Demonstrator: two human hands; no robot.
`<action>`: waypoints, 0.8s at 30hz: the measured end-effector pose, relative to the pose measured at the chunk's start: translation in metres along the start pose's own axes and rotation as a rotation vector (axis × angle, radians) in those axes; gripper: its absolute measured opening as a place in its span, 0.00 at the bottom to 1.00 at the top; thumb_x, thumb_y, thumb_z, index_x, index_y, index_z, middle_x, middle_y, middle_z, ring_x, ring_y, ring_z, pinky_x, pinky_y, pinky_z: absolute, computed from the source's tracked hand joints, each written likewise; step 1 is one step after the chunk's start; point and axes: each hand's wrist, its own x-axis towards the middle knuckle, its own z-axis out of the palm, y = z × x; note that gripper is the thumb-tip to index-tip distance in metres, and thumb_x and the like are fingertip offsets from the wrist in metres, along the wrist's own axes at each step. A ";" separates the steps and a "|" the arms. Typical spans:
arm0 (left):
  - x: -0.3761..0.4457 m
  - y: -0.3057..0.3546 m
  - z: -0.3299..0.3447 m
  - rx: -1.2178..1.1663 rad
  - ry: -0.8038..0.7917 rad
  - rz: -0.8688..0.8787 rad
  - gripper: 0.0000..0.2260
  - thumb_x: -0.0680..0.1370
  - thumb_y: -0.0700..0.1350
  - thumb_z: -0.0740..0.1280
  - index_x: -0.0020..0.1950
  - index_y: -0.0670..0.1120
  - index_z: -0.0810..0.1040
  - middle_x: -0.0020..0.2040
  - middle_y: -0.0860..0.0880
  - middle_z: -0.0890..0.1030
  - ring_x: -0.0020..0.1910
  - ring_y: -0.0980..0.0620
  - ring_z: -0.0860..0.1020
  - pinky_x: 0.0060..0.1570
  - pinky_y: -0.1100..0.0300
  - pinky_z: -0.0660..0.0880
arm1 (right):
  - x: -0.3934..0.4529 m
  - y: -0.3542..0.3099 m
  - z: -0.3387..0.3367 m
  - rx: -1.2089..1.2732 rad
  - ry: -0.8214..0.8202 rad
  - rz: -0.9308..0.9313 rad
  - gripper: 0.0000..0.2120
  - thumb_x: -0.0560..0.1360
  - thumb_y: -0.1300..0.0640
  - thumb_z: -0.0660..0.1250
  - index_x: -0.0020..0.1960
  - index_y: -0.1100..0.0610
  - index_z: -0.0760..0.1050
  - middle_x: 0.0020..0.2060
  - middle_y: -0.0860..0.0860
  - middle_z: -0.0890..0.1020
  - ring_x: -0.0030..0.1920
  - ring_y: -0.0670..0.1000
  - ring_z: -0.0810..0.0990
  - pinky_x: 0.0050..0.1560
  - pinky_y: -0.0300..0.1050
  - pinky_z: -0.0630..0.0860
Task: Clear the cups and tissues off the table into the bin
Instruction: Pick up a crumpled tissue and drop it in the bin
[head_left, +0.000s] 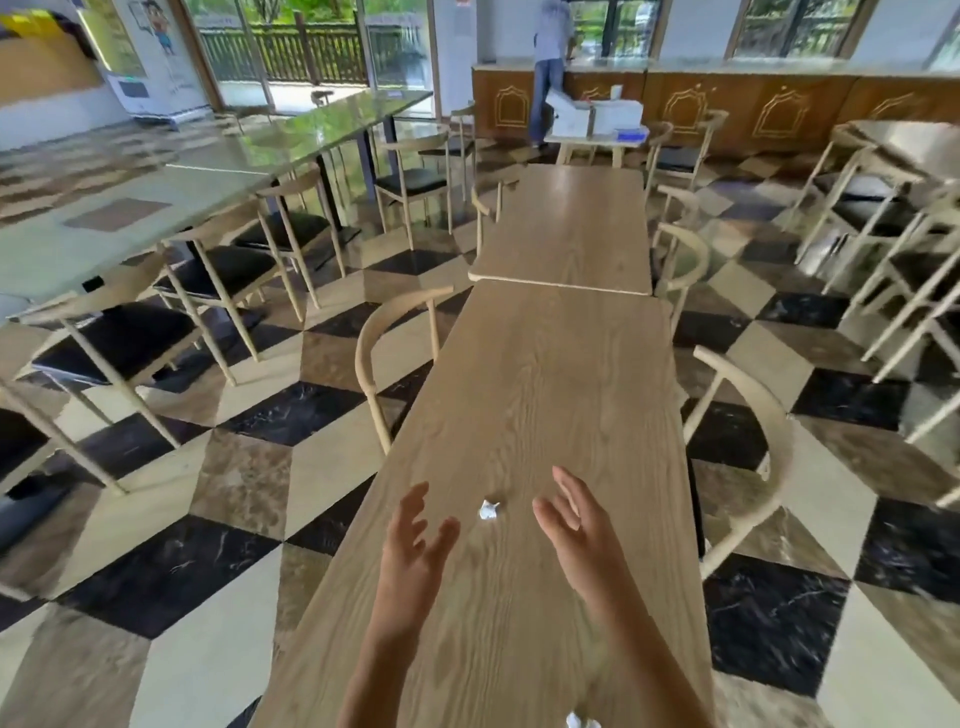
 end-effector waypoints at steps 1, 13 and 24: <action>0.014 -0.007 -0.001 0.000 -0.021 -0.017 0.24 0.77 0.52 0.71 0.72 0.53 0.70 0.72 0.49 0.71 0.67 0.46 0.72 0.64 0.45 0.72 | 0.010 0.004 0.008 0.004 0.007 0.028 0.27 0.80 0.53 0.65 0.77 0.54 0.62 0.77 0.51 0.66 0.77 0.50 0.65 0.75 0.47 0.64; 0.120 -0.095 0.034 0.087 -0.122 -0.300 0.27 0.75 0.43 0.72 0.73 0.41 0.70 0.72 0.42 0.73 0.64 0.44 0.74 0.62 0.53 0.71 | 0.115 0.088 0.059 -0.025 -0.014 0.318 0.26 0.80 0.55 0.65 0.75 0.60 0.65 0.71 0.53 0.73 0.74 0.53 0.69 0.71 0.44 0.66; 0.181 -0.154 0.077 0.137 -0.122 -0.450 0.15 0.76 0.35 0.70 0.56 0.53 0.77 0.49 0.56 0.82 0.49 0.62 0.80 0.52 0.65 0.75 | 0.177 0.154 0.097 -0.084 -0.039 0.436 0.28 0.76 0.53 0.70 0.73 0.60 0.69 0.68 0.56 0.77 0.69 0.53 0.76 0.70 0.49 0.71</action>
